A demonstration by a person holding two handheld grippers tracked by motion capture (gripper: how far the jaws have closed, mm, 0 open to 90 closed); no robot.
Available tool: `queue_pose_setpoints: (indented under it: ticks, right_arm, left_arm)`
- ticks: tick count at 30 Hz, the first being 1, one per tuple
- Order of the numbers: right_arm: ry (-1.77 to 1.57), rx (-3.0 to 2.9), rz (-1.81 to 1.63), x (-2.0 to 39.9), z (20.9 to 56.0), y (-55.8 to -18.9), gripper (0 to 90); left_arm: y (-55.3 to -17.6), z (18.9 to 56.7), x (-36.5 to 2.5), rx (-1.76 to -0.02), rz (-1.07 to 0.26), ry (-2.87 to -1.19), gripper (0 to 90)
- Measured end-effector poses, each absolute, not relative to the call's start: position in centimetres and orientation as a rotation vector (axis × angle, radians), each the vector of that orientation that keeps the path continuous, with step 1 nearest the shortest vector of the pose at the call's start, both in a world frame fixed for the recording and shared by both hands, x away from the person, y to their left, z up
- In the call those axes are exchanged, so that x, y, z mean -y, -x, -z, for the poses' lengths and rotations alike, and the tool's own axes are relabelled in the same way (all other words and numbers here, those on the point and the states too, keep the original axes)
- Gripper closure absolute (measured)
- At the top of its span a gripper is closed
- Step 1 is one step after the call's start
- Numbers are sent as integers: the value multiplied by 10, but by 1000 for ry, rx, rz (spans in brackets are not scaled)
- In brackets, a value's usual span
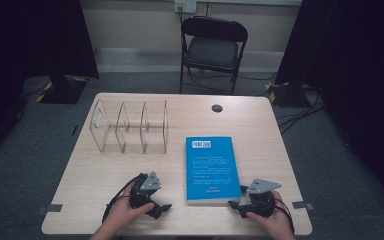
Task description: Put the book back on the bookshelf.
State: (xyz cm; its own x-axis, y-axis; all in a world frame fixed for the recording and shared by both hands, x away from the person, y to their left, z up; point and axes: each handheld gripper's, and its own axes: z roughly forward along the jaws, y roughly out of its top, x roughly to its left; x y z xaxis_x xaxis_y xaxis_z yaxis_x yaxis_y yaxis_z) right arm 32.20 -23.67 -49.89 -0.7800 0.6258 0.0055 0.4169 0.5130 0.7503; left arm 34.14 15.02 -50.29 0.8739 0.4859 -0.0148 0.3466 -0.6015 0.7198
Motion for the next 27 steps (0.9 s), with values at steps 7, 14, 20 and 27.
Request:
queue_pose_setpoints:
  ticks: [7, 14, 20, 27]
  right_arm:
    - [-914, -2463, -1120, 228, 499, -321, 293]
    - [-928, -2456, -1129, 228, 499, -321, 294]
    - [-956, -2459, -1142, 229, 499, -321, 296]
    - [-982, -2458, -1141, 228, 496, -321, 302]
  left_arm:
    - [-342, 502, -150, -593, -243, -2292, 0]
    - [-342, 502, -149, -602, -239, -2285, 0]
    - [-343, 502, -148, -599, -237, -2284, 0]
    - [-343, 502, -148, -598, -239, -2285, 0]
